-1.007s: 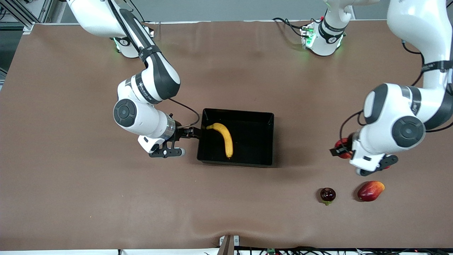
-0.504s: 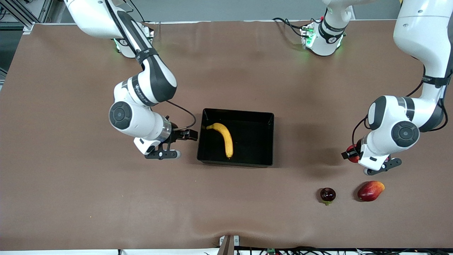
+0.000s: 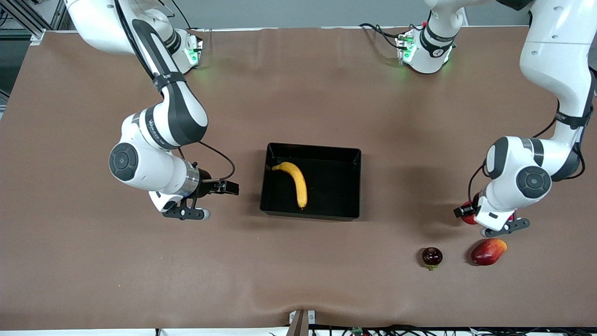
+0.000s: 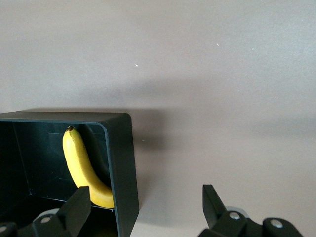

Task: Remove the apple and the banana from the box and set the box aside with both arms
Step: 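Carry the apple with the left gripper toward the other fruits, then lower the apple beside the red apple and open the left gripper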

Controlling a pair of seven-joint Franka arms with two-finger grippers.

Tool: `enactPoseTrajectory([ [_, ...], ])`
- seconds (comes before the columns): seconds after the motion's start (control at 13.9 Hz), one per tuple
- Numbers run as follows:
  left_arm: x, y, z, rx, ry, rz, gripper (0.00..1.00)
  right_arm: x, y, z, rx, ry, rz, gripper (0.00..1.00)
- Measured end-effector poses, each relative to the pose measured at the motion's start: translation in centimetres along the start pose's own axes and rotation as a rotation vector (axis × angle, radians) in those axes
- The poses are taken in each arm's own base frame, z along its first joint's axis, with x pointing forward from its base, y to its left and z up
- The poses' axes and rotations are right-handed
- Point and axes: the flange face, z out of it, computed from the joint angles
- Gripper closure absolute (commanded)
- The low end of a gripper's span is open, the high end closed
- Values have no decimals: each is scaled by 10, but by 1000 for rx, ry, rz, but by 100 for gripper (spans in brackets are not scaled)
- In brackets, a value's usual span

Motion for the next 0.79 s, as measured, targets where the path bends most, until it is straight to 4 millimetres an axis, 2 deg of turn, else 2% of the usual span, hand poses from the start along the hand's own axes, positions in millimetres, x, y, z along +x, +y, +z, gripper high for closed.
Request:
enactPoseTrajectory([
  [0.07,3,-3,6,-4,0,0,100,0,0,0,0,-2,-1,0],
  [0.22,6,-2,19,-12,-1,-1,77,-1,-1,0,0,-2,-1,0],
  [0.29,6,0,25,-15,-5,1,47,-1,-1,0,0,-2,-1,0],
  [0.43,5,3,34,-18,-12,3,0,-1,-1,0,0,-2,-1,0],
  [0.65,9,7,28,-25,1,6,0,-1,-1,1,0,-2,-1,0],
  [0.79,10,13,16,-31,8,14,0,-1,-1,1,0,-3,-1,0],
])
